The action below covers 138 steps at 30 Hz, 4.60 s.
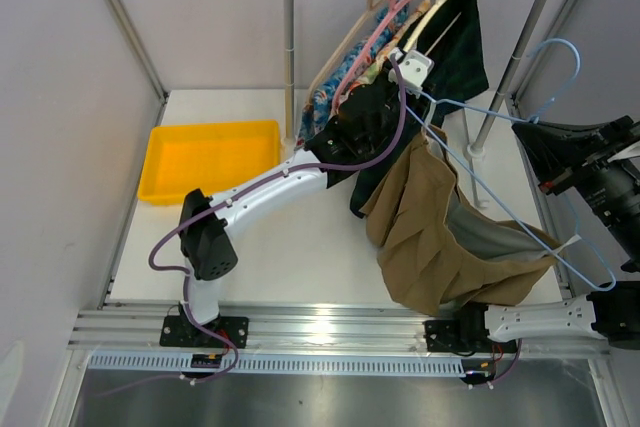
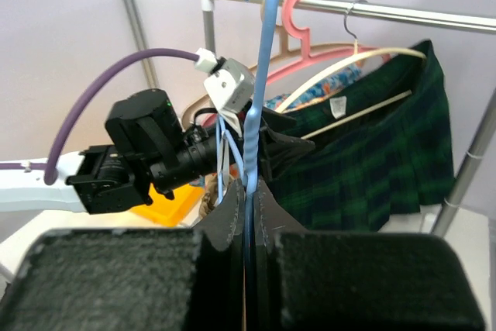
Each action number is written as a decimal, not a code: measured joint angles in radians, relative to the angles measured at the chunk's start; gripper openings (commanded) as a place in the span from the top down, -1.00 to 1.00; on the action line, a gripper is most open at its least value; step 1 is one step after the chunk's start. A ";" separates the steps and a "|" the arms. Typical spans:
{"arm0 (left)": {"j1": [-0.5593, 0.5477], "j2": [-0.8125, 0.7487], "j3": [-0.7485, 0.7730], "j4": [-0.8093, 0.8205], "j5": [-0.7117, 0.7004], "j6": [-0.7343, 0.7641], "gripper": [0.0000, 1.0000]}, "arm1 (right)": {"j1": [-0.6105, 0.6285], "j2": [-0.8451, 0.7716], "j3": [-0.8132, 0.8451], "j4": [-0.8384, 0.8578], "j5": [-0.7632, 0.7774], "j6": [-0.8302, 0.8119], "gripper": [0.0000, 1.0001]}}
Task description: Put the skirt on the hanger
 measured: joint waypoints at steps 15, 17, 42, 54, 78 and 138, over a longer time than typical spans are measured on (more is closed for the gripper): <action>-0.005 -0.008 0.002 -0.050 0.004 -0.009 -0.21 | 0.021 -0.120 0.046 0.011 -0.069 0.066 1.00; -0.005 -0.008 0.003 -0.050 0.009 -0.013 -0.21 | 0.017 -0.120 0.045 0.021 -0.043 0.059 1.00; -0.005 -0.058 0.000 -0.064 0.099 -0.061 -0.21 | 0.256 0.119 -0.164 0.953 0.395 -0.741 1.00; -0.005 -0.063 0.000 -0.066 0.105 -0.070 -0.22 | -0.716 0.442 0.246 0.274 -0.049 -0.153 1.00; -0.005 -0.119 -0.032 -0.077 0.175 -0.091 -0.24 | -1.579 0.729 0.323 0.092 -1.227 0.509 1.00; 0.063 -1.284 -0.831 -0.630 -0.030 -0.213 -0.42 | -1.427 -0.072 -0.739 -0.036 -1.091 0.610 -0.99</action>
